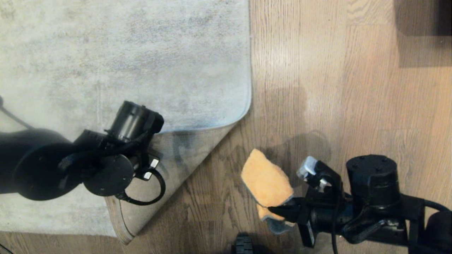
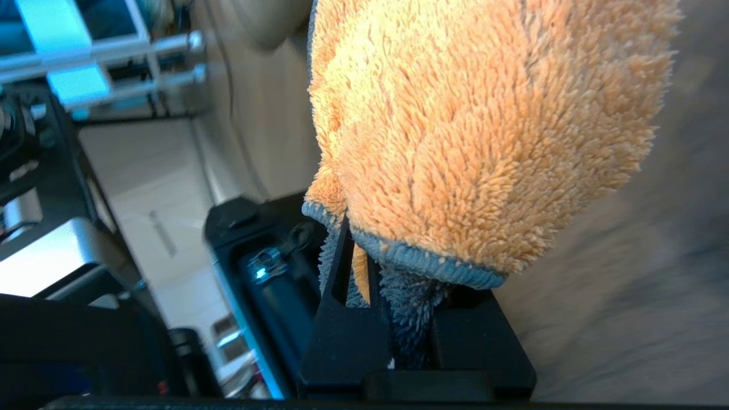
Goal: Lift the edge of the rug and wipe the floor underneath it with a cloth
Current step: Wipe the floor under the carpet with a rag
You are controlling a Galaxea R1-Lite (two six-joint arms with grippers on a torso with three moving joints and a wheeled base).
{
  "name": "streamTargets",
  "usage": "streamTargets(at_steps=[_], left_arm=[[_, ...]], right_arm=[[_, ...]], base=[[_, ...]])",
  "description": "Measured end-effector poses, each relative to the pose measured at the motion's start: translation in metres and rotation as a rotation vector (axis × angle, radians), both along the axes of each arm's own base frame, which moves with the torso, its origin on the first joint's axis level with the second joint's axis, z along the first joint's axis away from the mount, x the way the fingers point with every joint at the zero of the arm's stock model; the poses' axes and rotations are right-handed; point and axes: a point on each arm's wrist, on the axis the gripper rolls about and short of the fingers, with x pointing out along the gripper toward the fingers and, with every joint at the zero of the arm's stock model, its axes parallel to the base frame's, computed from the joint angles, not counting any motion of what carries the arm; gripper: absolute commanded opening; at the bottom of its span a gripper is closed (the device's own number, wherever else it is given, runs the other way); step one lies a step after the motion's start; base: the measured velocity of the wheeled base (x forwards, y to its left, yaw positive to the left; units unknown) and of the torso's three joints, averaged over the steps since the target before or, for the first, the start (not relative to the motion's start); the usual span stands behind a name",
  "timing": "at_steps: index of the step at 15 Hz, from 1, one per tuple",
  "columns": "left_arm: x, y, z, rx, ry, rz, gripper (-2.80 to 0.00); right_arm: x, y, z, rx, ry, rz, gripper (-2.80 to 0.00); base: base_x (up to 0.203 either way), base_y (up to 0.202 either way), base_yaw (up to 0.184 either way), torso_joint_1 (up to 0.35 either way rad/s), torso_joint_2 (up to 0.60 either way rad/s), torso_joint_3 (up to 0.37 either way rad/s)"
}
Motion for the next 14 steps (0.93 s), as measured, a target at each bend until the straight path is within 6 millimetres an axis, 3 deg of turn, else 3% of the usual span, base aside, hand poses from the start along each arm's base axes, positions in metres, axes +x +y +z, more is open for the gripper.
streamTargets(at_steps=[4,14], left_arm=[[0.003,-0.001,-0.004,0.005,0.007,0.006,-2.8],[0.005,0.003,-0.006,0.012,0.016,0.023,-2.8]], right_arm=[[-0.009,0.03,-0.025,-0.008,0.113,0.003,-2.8],[0.022,0.092,-0.086,0.01,0.142,-0.079,-2.8]], base=[[0.0,0.0,0.0,0.0,0.0,0.0],[0.0,0.0,0.0,0.0,0.0,0.0]])
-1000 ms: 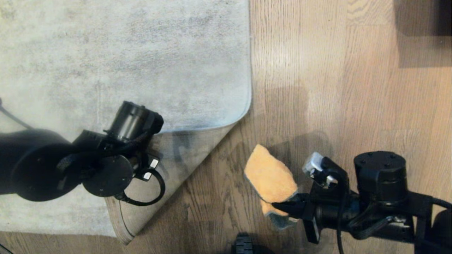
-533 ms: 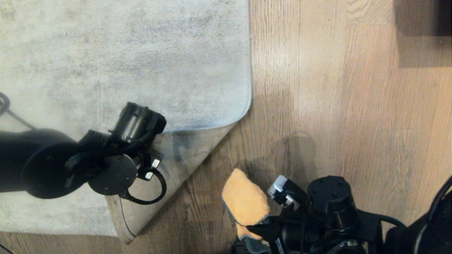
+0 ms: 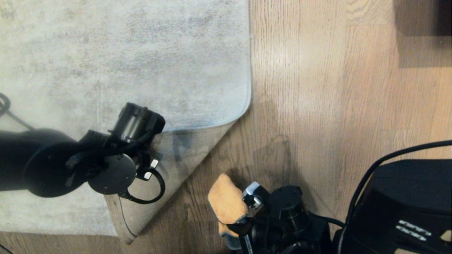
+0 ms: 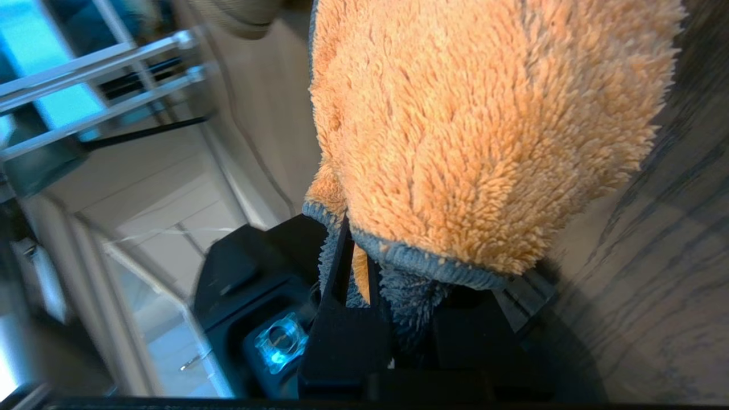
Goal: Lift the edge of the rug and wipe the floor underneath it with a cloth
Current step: Wipe the floor under the carpet with a rag
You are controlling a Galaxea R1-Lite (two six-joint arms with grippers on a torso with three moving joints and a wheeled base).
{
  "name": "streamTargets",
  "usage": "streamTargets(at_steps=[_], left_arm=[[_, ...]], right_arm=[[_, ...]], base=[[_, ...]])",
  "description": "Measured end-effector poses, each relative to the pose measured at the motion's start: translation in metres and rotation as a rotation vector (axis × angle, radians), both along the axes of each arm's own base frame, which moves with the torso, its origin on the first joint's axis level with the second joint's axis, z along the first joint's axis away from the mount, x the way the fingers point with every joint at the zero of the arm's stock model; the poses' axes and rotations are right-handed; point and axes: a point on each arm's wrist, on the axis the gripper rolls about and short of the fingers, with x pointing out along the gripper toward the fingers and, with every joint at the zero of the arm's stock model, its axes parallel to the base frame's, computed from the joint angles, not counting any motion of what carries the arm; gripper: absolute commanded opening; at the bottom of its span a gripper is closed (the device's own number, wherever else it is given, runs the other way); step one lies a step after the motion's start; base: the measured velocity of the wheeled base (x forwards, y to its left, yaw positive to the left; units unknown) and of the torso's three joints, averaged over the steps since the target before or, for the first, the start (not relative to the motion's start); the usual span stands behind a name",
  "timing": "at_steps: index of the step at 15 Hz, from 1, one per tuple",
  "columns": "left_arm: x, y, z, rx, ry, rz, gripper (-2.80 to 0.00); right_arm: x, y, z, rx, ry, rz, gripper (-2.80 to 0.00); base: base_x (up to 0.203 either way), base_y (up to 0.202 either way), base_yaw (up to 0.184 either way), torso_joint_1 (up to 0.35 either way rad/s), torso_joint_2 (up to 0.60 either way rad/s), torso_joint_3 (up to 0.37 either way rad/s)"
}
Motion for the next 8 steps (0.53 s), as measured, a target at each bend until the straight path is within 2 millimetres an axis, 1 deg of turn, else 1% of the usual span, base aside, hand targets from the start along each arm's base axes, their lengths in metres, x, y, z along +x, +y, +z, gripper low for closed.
streamTargets(at_steps=[3,8], left_arm=[[0.0,0.0,-0.001,0.001,0.001,0.002,-2.8],[-0.001,0.001,-0.002,0.016,0.0,0.014,-2.8]], right_arm=[[0.009,0.012,-0.011,-0.001,0.012,-0.041,-2.8],[0.024,0.03,-0.02,0.0,-0.011,-0.088,-2.8]], base=[[0.0,0.0,0.0,0.0,0.0,0.0],[0.0,0.0,0.0,0.0,0.0,0.0]])
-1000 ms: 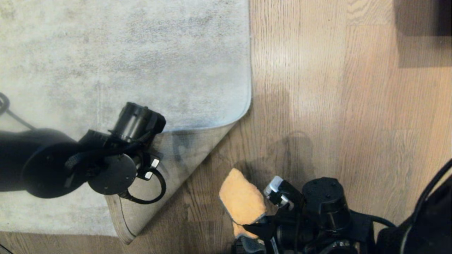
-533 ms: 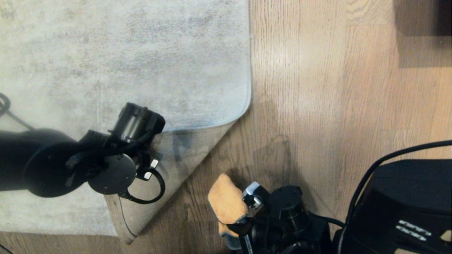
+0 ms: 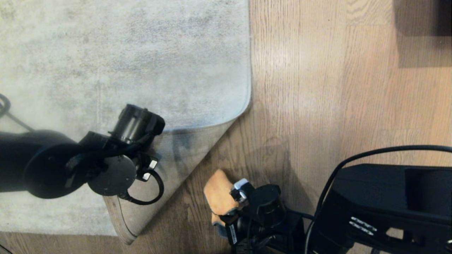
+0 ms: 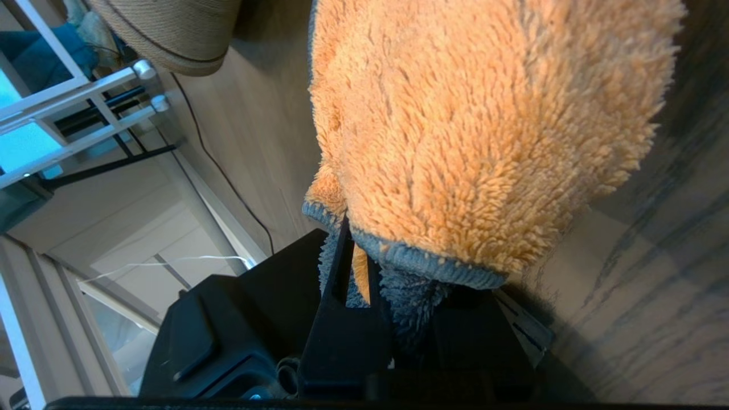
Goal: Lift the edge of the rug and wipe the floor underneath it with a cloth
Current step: Wipe the floor under the carpet with a rag
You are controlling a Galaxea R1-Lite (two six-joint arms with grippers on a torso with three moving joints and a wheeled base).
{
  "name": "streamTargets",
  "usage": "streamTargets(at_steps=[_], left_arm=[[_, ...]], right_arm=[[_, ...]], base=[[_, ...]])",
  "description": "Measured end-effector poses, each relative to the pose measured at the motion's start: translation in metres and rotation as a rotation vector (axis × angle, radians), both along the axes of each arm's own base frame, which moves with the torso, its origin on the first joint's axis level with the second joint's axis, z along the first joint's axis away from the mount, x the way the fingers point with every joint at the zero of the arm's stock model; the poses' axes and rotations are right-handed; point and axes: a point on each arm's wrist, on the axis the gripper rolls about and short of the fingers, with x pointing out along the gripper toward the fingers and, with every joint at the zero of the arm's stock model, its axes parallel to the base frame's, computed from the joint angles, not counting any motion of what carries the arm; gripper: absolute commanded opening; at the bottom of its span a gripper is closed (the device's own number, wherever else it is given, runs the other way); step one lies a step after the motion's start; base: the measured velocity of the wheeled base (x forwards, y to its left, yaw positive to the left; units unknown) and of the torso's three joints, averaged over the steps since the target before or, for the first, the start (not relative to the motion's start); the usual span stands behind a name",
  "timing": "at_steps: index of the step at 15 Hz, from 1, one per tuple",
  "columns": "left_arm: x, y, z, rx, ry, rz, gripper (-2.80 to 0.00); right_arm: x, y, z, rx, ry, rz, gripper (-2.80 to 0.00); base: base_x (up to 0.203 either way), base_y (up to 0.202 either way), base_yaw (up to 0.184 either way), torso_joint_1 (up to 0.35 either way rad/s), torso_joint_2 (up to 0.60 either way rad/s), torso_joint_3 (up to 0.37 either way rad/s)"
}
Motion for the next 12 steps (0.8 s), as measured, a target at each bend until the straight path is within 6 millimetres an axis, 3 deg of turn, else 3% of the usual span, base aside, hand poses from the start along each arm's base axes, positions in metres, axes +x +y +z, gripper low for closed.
streamTargets(at_steps=[7,12], left_arm=[[0.0,0.0,-0.001,0.0,0.002,0.001,-2.8],[0.0,0.0,-0.001,0.0,0.003,0.001,-2.8]], right_arm=[[0.027,0.021,0.001,0.031,-0.017,-0.119,-2.8],[0.055,0.015,0.014,0.067,-0.052,-0.187,-2.8]], base=[[0.0,0.0,0.0,0.0,0.0,0.0],[0.0,0.0,0.0,0.0,0.0,0.0]])
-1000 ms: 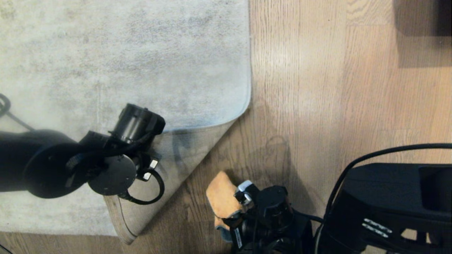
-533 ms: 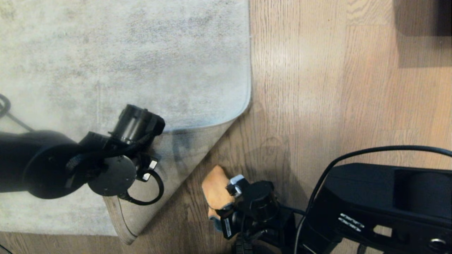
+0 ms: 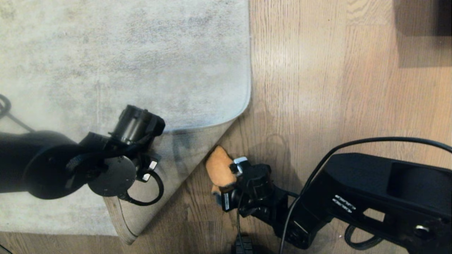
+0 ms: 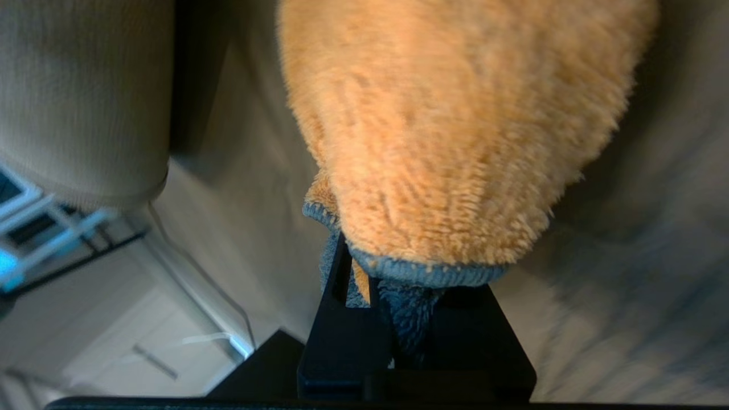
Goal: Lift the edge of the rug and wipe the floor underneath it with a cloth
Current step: Wipe the floor under the carpet with a rag
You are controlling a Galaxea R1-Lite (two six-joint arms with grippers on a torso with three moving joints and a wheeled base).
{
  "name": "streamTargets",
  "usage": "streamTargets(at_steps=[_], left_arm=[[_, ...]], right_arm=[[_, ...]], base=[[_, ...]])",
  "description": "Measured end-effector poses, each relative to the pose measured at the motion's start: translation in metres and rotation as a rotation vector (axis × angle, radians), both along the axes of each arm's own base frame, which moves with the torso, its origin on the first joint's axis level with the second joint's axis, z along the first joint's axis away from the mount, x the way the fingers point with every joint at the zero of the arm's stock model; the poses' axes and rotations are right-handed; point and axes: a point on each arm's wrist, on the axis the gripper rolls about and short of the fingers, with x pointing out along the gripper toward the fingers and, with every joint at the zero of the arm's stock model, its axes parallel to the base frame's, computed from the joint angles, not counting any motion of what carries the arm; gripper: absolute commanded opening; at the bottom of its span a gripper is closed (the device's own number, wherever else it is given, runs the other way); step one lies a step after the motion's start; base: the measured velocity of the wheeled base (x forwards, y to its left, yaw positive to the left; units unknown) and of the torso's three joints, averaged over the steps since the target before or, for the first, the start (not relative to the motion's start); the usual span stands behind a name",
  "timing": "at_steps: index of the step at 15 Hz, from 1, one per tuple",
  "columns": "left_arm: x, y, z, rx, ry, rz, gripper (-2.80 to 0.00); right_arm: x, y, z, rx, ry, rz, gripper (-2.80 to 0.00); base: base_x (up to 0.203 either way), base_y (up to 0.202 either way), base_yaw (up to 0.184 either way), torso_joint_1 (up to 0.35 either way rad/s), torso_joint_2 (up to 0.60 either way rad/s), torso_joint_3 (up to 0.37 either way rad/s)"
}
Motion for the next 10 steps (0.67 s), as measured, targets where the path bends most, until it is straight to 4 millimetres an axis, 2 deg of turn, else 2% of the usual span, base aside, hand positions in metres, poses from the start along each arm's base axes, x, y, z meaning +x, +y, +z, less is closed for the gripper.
streamTargets(at_steps=[3,7,10], left_arm=[[0.0,0.0,0.0,-0.002,-0.001,0.001,-2.8],[0.0,-0.001,-0.001,0.0,0.003,-0.002,-2.8],[0.001,-0.003,-0.003,0.003,0.007,-0.006,-2.8]], right_arm=[[0.011,-0.012,0.018,0.011,-0.014,-0.041,-2.8],[0.021,-0.033,0.051,0.03,-0.037,-0.096,-2.8],[0.02,-0.05,0.081,0.042,-0.054,-0.126,-2.8]], base=[[0.0,0.0,0.0,0.0,0.0,0.0],[0.0,0.0,0.0,0.0,0.0,0.0],[0.0,0.0,0.0,0.0,0.0,0.0]])
